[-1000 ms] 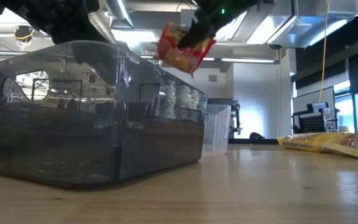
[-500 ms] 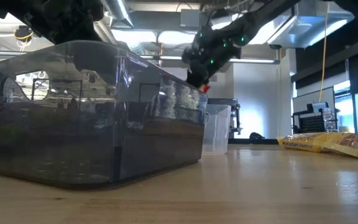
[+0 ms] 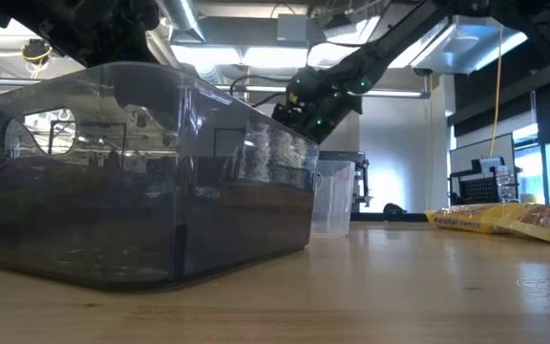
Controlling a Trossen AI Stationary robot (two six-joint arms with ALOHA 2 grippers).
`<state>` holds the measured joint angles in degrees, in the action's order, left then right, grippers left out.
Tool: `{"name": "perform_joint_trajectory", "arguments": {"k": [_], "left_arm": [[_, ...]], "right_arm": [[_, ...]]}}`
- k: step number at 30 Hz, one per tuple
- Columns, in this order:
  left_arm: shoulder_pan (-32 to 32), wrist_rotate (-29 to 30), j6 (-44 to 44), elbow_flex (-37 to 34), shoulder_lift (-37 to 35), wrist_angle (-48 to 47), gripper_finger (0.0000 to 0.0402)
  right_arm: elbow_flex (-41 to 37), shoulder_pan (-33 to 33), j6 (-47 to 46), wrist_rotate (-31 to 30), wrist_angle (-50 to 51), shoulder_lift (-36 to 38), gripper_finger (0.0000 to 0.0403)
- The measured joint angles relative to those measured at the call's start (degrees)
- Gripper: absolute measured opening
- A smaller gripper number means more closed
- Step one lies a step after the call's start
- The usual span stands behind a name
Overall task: Sort Maruchan noodles
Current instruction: Put the red noodle pack into the white bin, then adjust the bins on the table
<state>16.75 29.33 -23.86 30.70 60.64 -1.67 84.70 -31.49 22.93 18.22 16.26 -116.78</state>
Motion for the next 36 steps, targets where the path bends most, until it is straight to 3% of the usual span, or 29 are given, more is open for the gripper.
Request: {"name": "perform_joint_trajectory", "arguments": {"k": [10, 14, 20, 29, 33, 36], "left_arm": [[-0.01, 0.12, 0.43, 0.00, 0.00, 0.02, 0.0188], [-0.02, 0.14, 0.44, 0.00, 0.00, 0.02, 0.0188], [-0.01, 0.03, 0.22, 0.00, 0.00, 0.02, 0.0188], [-0.06, -0.76, 0.40, 0.00, 0.50, 1.63, 0.0188], [-1.16, -1.70, 0.39, 0.04, 4.01, 2.01, 0.0188], [-2.88, -1.83, 0.31, 0.04, 8.35, 2.63, 0.0188]], "right_arm": [[-0.02, 0.00, -0.04, -1.20, -0.36, -0.19, 0.0197], [-0.02, -0.01, -0.04, -1.30, -1.09, -0.19, 0.0221], [0.64, 0.01, -0.25, -3.66, -1.27, -0.06, 0.0216], [9.01, 2.47, -3.36, -1.59, 25.93, 9.56, 0.0199], [6.67, 6.89, -4.89, -3.30, 38.27, 14.70, 0.0185], [-1.25, 10.52, -6.65, -4.94, 39.65, 19.47, 0.0164]]}}
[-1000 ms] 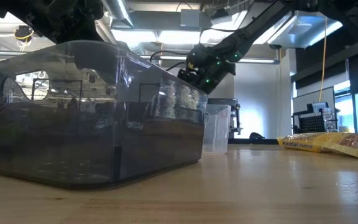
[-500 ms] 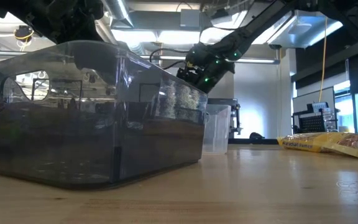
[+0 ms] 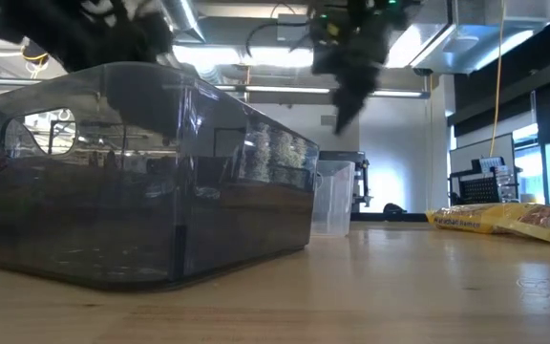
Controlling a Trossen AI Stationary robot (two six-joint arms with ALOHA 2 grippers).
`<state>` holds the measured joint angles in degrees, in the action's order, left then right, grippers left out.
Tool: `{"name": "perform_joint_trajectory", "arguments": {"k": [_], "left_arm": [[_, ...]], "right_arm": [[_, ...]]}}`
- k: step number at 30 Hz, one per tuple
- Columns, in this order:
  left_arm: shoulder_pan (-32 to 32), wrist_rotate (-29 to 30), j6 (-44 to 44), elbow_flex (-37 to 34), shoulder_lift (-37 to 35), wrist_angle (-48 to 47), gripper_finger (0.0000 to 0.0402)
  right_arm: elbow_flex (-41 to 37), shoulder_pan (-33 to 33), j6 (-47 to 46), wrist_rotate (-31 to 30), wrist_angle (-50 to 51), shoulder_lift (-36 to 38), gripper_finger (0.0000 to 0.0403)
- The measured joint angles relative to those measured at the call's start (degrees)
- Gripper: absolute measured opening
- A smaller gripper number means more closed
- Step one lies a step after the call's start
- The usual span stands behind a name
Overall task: Sort Maruchan noodles
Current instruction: Adjust the bins on the table
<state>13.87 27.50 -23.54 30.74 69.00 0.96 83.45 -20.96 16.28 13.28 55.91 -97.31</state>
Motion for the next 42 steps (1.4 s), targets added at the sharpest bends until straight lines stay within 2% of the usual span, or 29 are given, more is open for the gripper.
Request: {"name": "perform_joint_trajectory", "arguments": {"k": [2, 5, 9, 13, 18, 26, 29, 32, 34, 36, 39, 42], "left_arm": [[-1.65, -0.49, -0.30, 0.00, 2.32, 0.56, 0.0188], [-4.71, -3.00, 0.18, 0.00, 5.36, 2.43, 0.0188], [-8.20, -5.06, 2.86, 0.00, 9.21, 6.49, 0.0188], [-10.68, -5.81, 4.49, 0.00, 11.81, 9.85, 0.0188], [-12.25, -5.61, 6.29, 0.00, 14.08, 12.69, 0.0188], [-12.74, -5.54, 5.25, 0.00, 14.66, 12.82, 0.0188], [-12.62, -5.80, 4.59, 0.00, 13.73, 11.61, 0.0188], [-11.73, -6.13, 4.44, 0.73, 10.17, 6.01, 0.0188], [-10.57, -6.47, 2.39, 1.82, 6.64, -1.94, 0.0188], [-8.65, -8.64, -0.43, 2.93, 3.49, -8.58, 0.0188], [-4.55, -14.27, -5.46, 3.19, 0.63, -14.96, 0.0188], [1.11, -17.35, -10.15, 3.19, 0.83, -18.85, 0.0187]], "right_arm": [[-7.29, 2.38, -1.63, -1.69, -3.06, 3.24, 0.0145], [-18.60, 5.58, -5.88, -5.16, -13.57, 7.87, 0.0113], [-30.46, 9.08, -10.58, -8.37, -28.70, 9.32, 0.0068], [-36.06, 11.17, -13.37, -8.37, -42.30, 8.88, 0.0031], [-38.05, 11.56, -13.45, -10.68, -52.47, 8.93, 0.0002], [-38.18, 11.58, -12.36, -14.45, -54.73, 7.41, 0.0001], [-37.65, 11.66, -11.54, -17.22, -52.14, 7.65, 0.0002], [-35.93, 12.22, -11.54, -18.24, -47.21, 10.23, 0.0001], [-35.44, 13.53, -13.37, -18.48, -43.12, 12.52, 0.0001], [-35.48, 16.13, -17.31, -17.73, -40.30, 14.52, 0.0000], [-35.48, 23.10, -23.29, -15.84, -41.17, 14.78, 0.0000], [-35.43, 31.34, -26.82, -16.51, -45.68, 12.19, 0.0000]]}}
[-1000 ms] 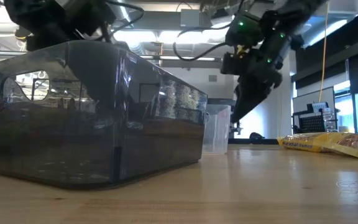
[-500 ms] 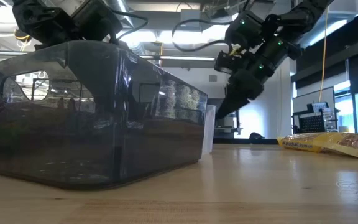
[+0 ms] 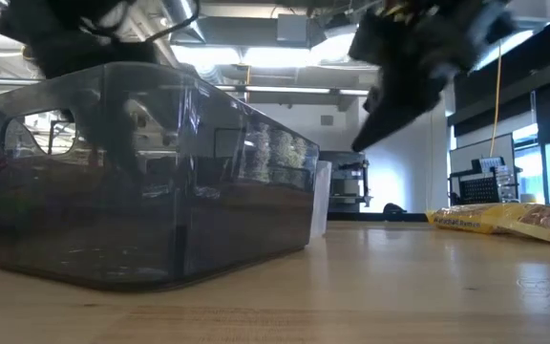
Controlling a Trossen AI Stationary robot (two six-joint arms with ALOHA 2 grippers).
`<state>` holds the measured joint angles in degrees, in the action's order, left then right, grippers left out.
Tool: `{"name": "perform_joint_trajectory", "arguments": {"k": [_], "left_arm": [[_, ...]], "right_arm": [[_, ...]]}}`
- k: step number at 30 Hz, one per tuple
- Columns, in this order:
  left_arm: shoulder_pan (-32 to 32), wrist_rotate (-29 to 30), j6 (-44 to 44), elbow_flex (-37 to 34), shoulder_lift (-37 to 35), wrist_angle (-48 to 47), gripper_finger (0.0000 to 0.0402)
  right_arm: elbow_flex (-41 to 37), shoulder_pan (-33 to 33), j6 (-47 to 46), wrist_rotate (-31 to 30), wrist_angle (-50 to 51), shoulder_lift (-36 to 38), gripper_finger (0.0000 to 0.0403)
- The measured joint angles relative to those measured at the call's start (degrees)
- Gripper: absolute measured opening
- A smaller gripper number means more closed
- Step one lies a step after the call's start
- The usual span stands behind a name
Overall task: Sort Maruchan noodles
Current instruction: Adjust the bins on the table
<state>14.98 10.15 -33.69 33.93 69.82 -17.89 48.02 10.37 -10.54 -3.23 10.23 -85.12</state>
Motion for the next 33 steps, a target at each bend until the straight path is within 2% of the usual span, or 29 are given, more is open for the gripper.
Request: {"name": "perform_joint_trajectory", "arguments": {"k": [4, 6, 13, 17, 22, 25, 33], "left_arm": [[8.28, 0.89, -5.92, -0.07, 3.43, 0.75, 0.0187], [11.63, 2.85, -8.02, 0.00, 5.81, 4.65, 0.0187], [16.99, 5.60, -11.99, -0.02, 12.46, 14.59, 0.0187], [17.76, 5.77, -12.30, -0.05, 15.21, 17.96, 0.0187], [17.05, 5.86, -10.92, -0.04, 17.53, 24.55, 0.0188], [15.88, 7.98, -10.28, -0.07, 18.24, 26.60, 0.0188], [11.80, 8.40, -6.70, -0.07, 19.17, 29.22, 0.0188]], "right_arm": [[-0.12, 8.17, -5.70, -3.28, -7.33, -4.09, 0.0000], [-0.01, 10.94, -8.71, -4.72, -10.72, -6.67, 0.0000], [-0.06, 15.69, -16.61, -9.04, -22.68, -15.10, 0.0000], [-0.14, 15.65, -21.90, -12.87, -24.06, -16.40, 0.0000], [-0.12, 15.50, -22.32, -19.41, -22.97, -16.33, 0.0000], [-0.10, 15.50, -22.38, -22.01, -22.40, -16.33, 0.0000], [-0.10, 15.50, -22.87, -23.92, -20.95, -16.31, 0.0000]]}}
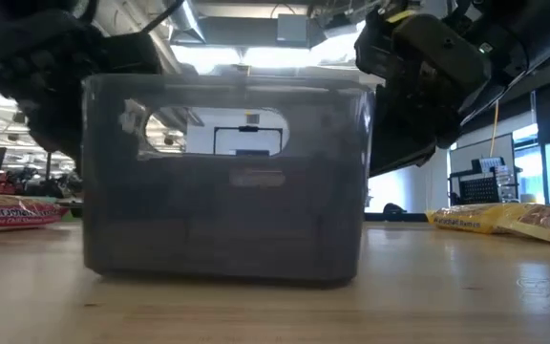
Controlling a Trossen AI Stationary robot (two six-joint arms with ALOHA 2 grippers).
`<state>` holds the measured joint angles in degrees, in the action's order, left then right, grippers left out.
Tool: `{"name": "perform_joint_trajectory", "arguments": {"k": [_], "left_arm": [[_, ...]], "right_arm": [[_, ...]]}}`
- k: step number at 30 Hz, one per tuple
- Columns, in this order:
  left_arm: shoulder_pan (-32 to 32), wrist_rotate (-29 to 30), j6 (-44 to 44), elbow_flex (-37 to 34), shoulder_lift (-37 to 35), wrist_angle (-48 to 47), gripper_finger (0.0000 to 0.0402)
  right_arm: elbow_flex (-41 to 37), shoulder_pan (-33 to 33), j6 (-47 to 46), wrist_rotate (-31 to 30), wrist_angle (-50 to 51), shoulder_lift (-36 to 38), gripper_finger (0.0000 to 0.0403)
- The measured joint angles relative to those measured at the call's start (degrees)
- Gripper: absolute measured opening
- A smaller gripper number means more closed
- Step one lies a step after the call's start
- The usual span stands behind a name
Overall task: Sort Maruchan noodles
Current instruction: Adjust the bins on the table, then put the yellow noodle pack into the transparent bin
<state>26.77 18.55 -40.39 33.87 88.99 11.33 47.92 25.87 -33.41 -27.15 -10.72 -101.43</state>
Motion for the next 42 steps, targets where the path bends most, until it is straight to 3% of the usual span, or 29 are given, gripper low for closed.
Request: {"name": "perform_joint_trajectory", "arguments": {"k": [8, 14, 18, 24, 27, 31, 37, 42], "left_arm": [[-2.97, 0.55, 0.47, 0.00, 0.00, 0.59, 0.0188], [-1.20, 0.55, -0.32, 0.09, -1.07, 0.74, 0.0188], [1.83, 1.23, -3.30, 0.01, -1.60, 0.49, 0.0188], [7.22, 6.88, -8.16, 0.02, -1.60, 0.29, 0.0188], [9.19, 10.10, -9.07, 0.02, -1.60, 1.38, 0.0188], [10.76, 12.48, -9.04, 0.02, -1.60, 4.16, 0.0188], [11.95, 13.46, -9.08, 0.02, -1.57, 6.09, 0.0188], [13.51, 14.34, -10.46, 0.02, -1.57, 6.43, 0.0188]], "right_arm": [[0.02, -2.00, 0.01, -1.80, 7.33, 1.08, 0.0000], [0.04, -1.64, -0.63, -0.07, 19.76, 6.84, 0.0000], [0.09, 1.07, -6.33, 2.02, 33.53, 14.11, 0.0000], [0.09, 3.04, -22.97, 3.25, 55.27, 23.91, 0.0014], [0.07, 2.97, -29.59, 4.15, 65.22, 25.49, 0.0058], [-1.00, 2.68, -37.17, 2.87, 72.29, 25.49, 0.0157], [-6.95, -0.22, -39.88, 7.30, 72.06, 25.44, 0.0291], [-11.55, -2.59, -40.19, 10.28, 66.66, 25.45, 0.0341]]}}
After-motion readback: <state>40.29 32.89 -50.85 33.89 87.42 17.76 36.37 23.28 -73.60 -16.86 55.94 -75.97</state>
